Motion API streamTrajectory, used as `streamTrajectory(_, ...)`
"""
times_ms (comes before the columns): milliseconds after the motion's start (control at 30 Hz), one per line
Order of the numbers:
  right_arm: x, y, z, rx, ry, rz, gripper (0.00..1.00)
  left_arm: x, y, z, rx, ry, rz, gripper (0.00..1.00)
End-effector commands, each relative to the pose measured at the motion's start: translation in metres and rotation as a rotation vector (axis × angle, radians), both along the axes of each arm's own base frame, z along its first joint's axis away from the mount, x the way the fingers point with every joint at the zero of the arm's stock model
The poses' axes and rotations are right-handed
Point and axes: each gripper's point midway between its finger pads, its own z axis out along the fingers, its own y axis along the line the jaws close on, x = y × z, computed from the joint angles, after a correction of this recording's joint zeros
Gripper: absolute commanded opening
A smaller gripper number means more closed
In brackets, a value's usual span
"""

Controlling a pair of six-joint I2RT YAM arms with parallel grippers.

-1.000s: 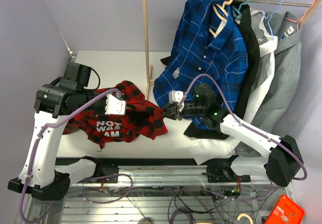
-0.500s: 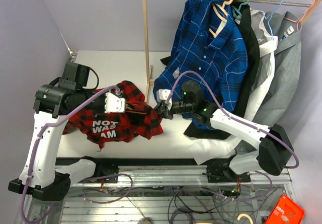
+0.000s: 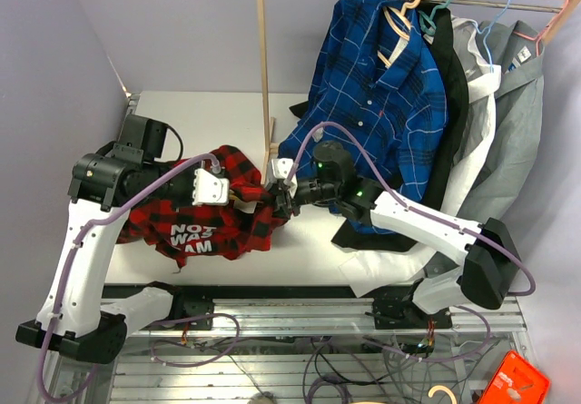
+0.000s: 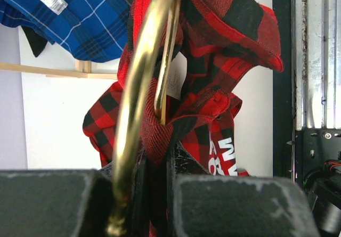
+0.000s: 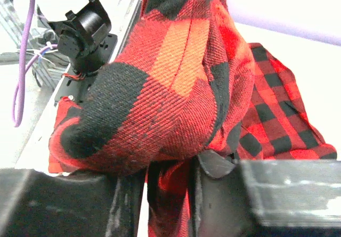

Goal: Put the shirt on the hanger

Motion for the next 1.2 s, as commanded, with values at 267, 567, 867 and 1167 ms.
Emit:
streamTrajectory(267,-0.017,0.009,0.026,0.047,-0.014,0.067,0.23,0.016,-0.011,0.016,-0.059,-0.1,-0.033,0.07)
streamTrajectory(567,-0.012,0.02,-0.004,-0.01,0.027,0.053,0.38,0.019,-0.014,0.022,-0.086,-0.104,-0.028,0.07)
streamTrajectory(867,-0.002,0.029,-0.005,0.008,0.034,0.027,0.12,0.017,-0.017,0.026,-0.126,-0.093,-0.024,0.07)
streamTrajectory(1167,0.005,0.042,0.012,0.031,0.012,0.017,0.0,0.019,-0.019,0.027,-0.162,-0.084,-0.015,0.07)
